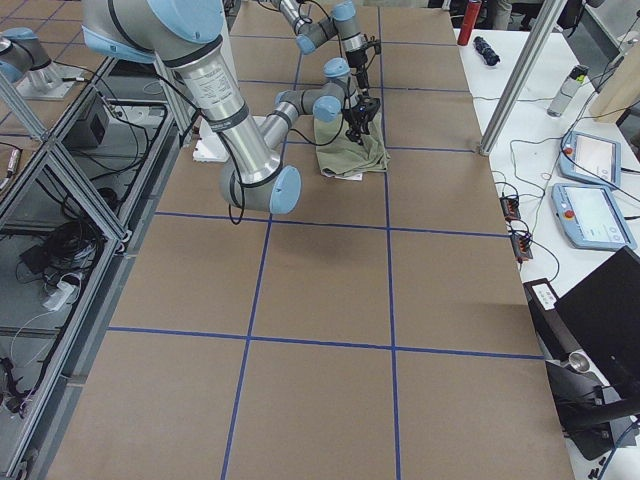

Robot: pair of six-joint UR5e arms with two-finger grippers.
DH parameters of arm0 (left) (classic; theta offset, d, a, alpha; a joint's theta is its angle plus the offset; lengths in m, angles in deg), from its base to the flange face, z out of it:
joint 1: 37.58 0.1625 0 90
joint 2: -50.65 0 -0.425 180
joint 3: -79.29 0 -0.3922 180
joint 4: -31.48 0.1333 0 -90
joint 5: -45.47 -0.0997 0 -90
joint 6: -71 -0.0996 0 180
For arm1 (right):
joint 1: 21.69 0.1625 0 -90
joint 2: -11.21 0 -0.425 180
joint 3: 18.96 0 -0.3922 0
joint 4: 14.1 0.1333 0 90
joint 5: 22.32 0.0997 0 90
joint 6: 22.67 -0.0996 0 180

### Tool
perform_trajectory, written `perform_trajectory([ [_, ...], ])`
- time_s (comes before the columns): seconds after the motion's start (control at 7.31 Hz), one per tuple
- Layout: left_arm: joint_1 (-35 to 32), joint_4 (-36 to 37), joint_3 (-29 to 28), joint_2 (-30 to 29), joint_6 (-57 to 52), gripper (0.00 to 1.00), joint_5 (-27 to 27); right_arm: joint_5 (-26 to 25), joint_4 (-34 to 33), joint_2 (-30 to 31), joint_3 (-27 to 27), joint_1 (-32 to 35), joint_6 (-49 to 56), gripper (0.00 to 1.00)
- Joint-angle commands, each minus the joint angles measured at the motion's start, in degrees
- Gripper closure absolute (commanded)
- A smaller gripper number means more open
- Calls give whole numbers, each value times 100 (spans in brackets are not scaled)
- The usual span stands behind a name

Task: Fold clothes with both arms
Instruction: 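Lay the folded edge onto the far half with both grippers and release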

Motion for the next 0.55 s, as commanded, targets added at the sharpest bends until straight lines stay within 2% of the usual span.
perform_trajectory([
  [0.0, -25, -28, 12, 19, -5, 0, 37, -337, -18, -54, -359, -286, 343, 41],
  [0.41, -16, -37, 12, 28, -5, 0, 46, -337, -36, -450, -1124, 247, 652, 41],
])
